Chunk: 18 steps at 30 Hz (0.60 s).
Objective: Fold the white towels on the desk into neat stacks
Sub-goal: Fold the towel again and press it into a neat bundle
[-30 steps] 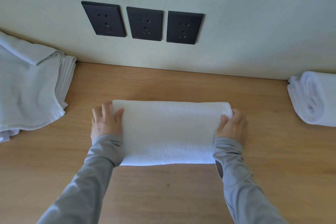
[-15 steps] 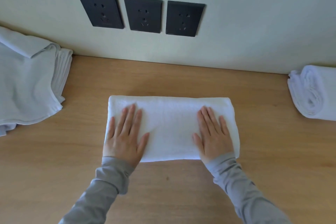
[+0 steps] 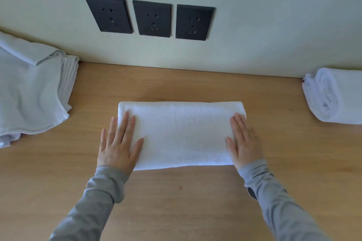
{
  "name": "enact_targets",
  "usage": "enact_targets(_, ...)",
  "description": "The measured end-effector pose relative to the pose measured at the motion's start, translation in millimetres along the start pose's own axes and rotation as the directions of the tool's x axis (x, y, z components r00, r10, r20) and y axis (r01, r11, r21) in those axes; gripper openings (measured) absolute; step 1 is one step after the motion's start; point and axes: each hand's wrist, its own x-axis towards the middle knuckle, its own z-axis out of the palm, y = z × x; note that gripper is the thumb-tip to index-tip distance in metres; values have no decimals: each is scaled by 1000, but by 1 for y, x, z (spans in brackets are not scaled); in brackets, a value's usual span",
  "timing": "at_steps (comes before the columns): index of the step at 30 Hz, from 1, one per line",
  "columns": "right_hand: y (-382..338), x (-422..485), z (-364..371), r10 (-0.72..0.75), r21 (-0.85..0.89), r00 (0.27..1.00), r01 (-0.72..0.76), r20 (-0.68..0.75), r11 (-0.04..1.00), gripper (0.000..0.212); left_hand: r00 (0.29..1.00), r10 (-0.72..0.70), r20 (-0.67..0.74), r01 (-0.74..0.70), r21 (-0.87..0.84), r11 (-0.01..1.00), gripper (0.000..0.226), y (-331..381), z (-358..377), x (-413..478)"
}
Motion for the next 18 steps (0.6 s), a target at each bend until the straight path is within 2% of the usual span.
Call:
enact_targets(1, -3, -4, -2, 89, 52, 996, -87, -22, 995, 63, 995, -87, -52, 80, -116, 990, 72, 4, -1, -5)
enact_targets(2, -6, -11, -3, 233, 169, 971, -221, -59, 961, 65, 964, -244, -104, 206, -283, 937, 73, 12, -5, -12)
enact_targets(3, -12, -20, -3, 421, 356, 903, -370, -78, 858, 69, 883, -457, -108, 357, -477, 803, 71, 18, -6, -19)
enact_targets(4, -20, -29, -2, 614, 559, 788, -484, -56, 673, 71, 749, -661, -30, 495, -639, 589, 68, 24, -7, -25)
enact_targets(5, -29, -39, -1, 762, 725, 648, -530, 13, 439, 73, 599, -794, 101, 591, -725, 354, 64, 29, -7, -31)
enact_targets(6, -38, -46, -1, 847, 819, 517, -535, 124, 206, 70, 481, -844, 237, 633, -760, 148, 58, 35, -5, -38)
enact_targets(7, -47, -51, 0, 872, 845, 403, -534, 278, -23, 66, 414, -834, 365, 640, -768, -19, 49, 41, -2, -46)
enact_targets(8, -55, -53, 2, 843, 816, 310, -530, 440, -232, 64, 395, -780, 485, 625, -764, -159, 41, 48, 1, -53)
enact_targets(9, -61, -54, 4, 777, 762, 249, -506, 578, -404, 61, 408, -702, 583, 604, -750, -272, 38, 57, 1, -56)
enact_targets(10, -66, -52, 3, 706, 713, 232, -471, 669, -520, 57, 435, -623, 650, 583, -730, -356, 38, 63, 3, -57)
enact_targets(12, -74, -41, -3, 606, 661, 275, -406, 747, -631, 53, 467, -508, 724, 530, -689, -494, 50, 73, 2, -48)
enact_targets(14, -79, -27, -10, 564, 640, 301, -353, 769, -683, 59, 456, -486, 745, 466, -666, -583, 67, 77, 0, -33)
enact_targets(16, -81, -16, -14, 539, 605, 275, -349, 796, -716, 65, 406, -506, 761, 438, -648, -624, 75, 81, -2, -19)
enact_targets(18, -84, -5, -18, 517, 575, 252, -382, 818, -723, 70, 399, -512, 761, 398, -647, -651, 68, 88, -5, -11)
